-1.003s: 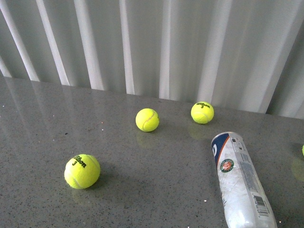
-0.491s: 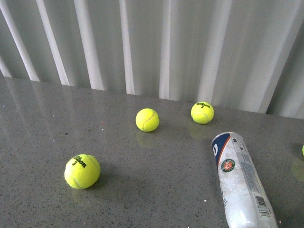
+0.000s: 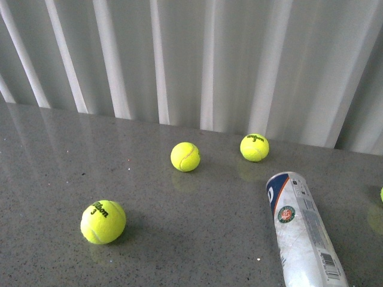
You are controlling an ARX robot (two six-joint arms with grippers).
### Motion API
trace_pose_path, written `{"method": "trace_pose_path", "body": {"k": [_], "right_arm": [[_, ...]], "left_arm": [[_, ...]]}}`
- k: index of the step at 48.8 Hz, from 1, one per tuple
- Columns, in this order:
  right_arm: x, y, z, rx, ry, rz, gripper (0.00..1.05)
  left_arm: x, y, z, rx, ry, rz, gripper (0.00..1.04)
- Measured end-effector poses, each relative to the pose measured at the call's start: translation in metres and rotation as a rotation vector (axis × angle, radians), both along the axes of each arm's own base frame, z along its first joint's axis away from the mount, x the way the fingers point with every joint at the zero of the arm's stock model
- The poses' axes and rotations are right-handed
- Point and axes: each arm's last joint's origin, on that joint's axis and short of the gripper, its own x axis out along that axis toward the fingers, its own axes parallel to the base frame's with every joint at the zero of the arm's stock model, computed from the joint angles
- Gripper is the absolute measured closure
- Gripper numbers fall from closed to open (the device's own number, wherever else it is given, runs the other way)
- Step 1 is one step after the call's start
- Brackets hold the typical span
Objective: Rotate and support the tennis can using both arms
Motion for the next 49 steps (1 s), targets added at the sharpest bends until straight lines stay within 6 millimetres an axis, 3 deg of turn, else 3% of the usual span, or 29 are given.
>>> {"method": "trace_pose_path", "body": {"k": [5,10,17,21,27,36,49], "right_arm": [[0.031,-0.005,0.027,-0.003,-0.008,-0.034,0.07],[0.101,-0.009,0.047,-0.056,0.121,-0.055,0.07],[0.199,-0.01,0.02,-0.043,0.485,0.002,0.07],[0.224,-0.001,0.0,-0.01,0.631,0.067,0.07],[0.236,0.03,-0.034,0.016,0.823,0.246,0.07],[0.236,0.058,-0.054,-0.028,0.884,0.319,0.07],[0.233,0.053,-0.087,-0.003,0.942,0.323,0.07]], "left_arm": [[0.0,0.0,0.0,0.0,0.0,0.0,0.07],[0.0,0.0,0.0,0.0,0.0,0.0,0.07],[0.0,0.0,0.0,0.0,0.0,0.0,0.07],[0.0,0.0,0.0,0.0,0.0,0.0,0.07],[0.0,0.0,0.0,0.0,0.0,0.0,0.07],[0.0,0.0,0.0,0.0,0.0,0.0,0.07],[0.0,0.0,0.0,0.0,0.0,0.0,0.07]]}}
